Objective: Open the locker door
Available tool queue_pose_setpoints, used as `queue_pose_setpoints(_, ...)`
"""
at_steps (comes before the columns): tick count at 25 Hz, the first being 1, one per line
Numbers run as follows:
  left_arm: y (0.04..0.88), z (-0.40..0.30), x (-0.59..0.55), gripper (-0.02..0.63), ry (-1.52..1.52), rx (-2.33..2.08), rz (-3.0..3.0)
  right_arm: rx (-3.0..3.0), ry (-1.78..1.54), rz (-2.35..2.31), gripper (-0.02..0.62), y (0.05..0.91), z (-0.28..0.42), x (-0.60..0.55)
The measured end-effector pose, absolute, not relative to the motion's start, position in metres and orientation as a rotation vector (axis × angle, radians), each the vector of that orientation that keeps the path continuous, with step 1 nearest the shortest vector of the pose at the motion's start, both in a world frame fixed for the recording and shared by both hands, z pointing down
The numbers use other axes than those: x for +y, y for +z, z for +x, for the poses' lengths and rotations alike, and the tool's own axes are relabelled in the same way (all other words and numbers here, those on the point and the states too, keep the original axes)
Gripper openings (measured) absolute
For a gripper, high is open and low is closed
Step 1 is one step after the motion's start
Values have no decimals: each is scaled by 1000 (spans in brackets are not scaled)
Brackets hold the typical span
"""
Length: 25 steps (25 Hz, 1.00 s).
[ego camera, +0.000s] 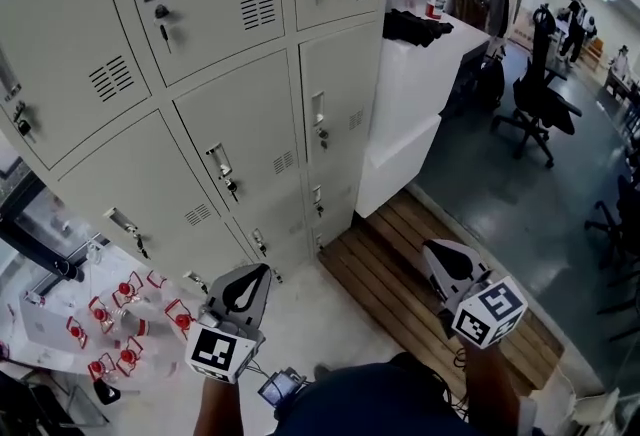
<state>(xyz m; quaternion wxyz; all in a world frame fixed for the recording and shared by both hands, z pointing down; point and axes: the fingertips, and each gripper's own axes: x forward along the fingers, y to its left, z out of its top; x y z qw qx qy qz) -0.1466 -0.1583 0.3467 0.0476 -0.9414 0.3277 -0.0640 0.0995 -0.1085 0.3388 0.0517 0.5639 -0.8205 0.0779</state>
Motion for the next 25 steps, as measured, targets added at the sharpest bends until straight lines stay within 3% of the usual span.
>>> queue_pose_setpoints(15,362,-174,-198,18,-336,1238,-2759,-2625,221,1516,38,337,93,-201)
queue_pose_setpoints(25,350,-150,-246,18,-372,1320,-2694,-2674,189,1424,38,326,116,-274)
